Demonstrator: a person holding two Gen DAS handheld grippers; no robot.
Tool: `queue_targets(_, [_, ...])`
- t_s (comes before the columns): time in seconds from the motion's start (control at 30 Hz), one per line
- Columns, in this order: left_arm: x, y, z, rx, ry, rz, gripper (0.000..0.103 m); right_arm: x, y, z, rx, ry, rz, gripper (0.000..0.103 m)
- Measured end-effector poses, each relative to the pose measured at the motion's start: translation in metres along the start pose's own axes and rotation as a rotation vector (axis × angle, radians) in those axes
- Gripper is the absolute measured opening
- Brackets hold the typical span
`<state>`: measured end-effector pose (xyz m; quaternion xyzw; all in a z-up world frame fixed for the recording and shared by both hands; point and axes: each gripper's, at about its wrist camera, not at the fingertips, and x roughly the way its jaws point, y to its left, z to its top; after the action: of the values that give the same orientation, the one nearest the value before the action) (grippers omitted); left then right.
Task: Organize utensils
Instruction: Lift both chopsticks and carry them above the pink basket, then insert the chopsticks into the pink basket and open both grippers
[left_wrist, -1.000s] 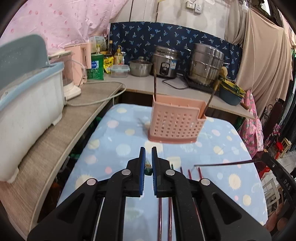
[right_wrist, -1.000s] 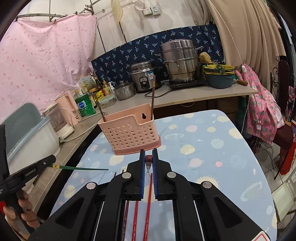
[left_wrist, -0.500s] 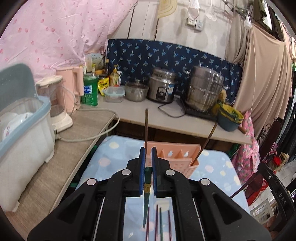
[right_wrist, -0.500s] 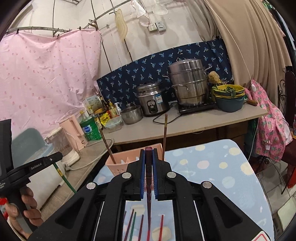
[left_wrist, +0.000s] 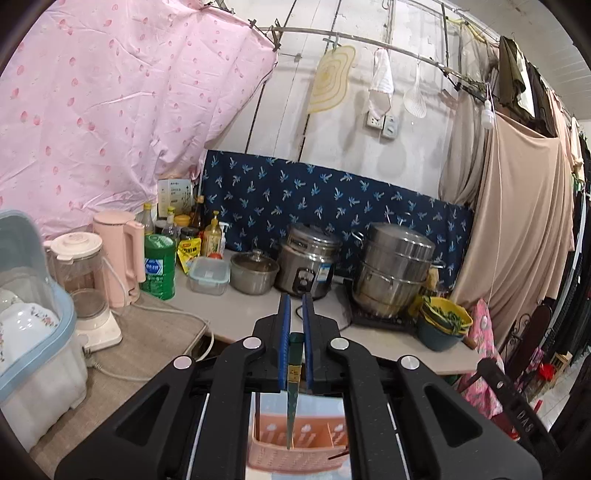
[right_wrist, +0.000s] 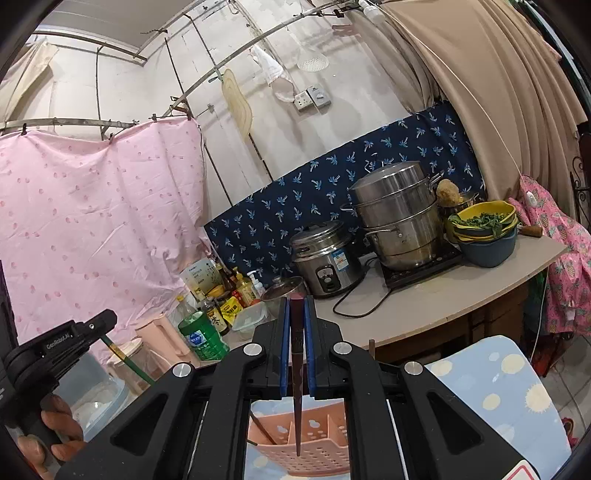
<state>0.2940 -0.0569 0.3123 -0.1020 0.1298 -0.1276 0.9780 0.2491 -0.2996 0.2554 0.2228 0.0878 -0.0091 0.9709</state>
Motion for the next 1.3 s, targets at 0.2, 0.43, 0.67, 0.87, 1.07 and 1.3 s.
queue_targets(0.2, [0.037, 0.000, -0.005, 0.016, 0.008, 0.029, 0.006, 0.036, -0.003, -0.010, -0.019, 0.031, -0.025, 0.008])
queue_targets(0.43, [0.063, 0.007, -0.026, 0.021, 0.052, 0.033, 0.006, 0.061, -0.009, -0.024, -0.020, 0.077, -0.022, 0.008])
queue_targets(0.67, [0.064, 0.006, -0.027, 0.031, 0.048, 0.026, 0.006, 0.046, 0.007, 0.008, -0.016, 0.000, 0.032, 0.008])
queue_targets(0.87, [0.070, 0.010, -0.039, 0.035, 0.077, 0.037, 0.006, 0.059, 0.007, 0.000, -0.050, 0.021, -0.005, 0.008])
queue_targets(1.07, [0.080, 0.018, -0.053, 0.030, 0.118, 0.049, 0.006, 0.078, -0.008, -0.036, -0.059, 0.111, -0.043, 0.008])
queue_targets(1.3, [0.084, 0.024, -0.068, 0.028, 0.154, 0.054, 0.006, 0.084, -0.009, -0.051, -0.087, 0.162, -0.062, 0.009])
